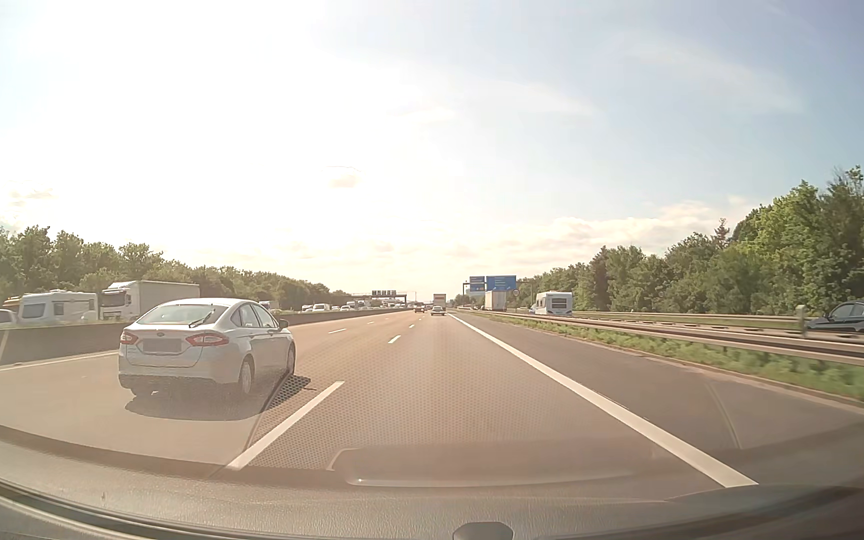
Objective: Follow the waypoints while adhering to traffic rules and regulations
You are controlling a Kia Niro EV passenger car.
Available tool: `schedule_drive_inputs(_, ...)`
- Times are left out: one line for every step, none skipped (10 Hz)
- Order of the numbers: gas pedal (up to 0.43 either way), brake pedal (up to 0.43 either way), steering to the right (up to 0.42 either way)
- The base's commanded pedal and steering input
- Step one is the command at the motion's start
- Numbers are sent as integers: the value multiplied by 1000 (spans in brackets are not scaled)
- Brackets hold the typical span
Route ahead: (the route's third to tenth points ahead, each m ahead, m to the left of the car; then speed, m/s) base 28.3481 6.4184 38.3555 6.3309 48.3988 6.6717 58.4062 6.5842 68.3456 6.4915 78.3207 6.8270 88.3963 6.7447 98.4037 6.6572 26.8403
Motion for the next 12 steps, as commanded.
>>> schedule_drive_inputs(150, 0, -3)
schedule_drive_inputs(150, 0, -2)
schedule_drive_inputs(150, 0, -2)
schedule_drive_inputs(150, 0, -2)
schedule_drive_inputs(150, 0, -2)
schedule_drive_inputs(150, 0, -2)
schedule_drive_inputs(150, 0, -2)
schedule_drive_inputs(150, 0, -2)
schedule_drive_inputs(150, 0, -2)
schedule_drive_inputs(150, 0, -2)
schedule_drive_inputs(150, 0, -2)
schedule_drive_inputs(150, 0, -2)
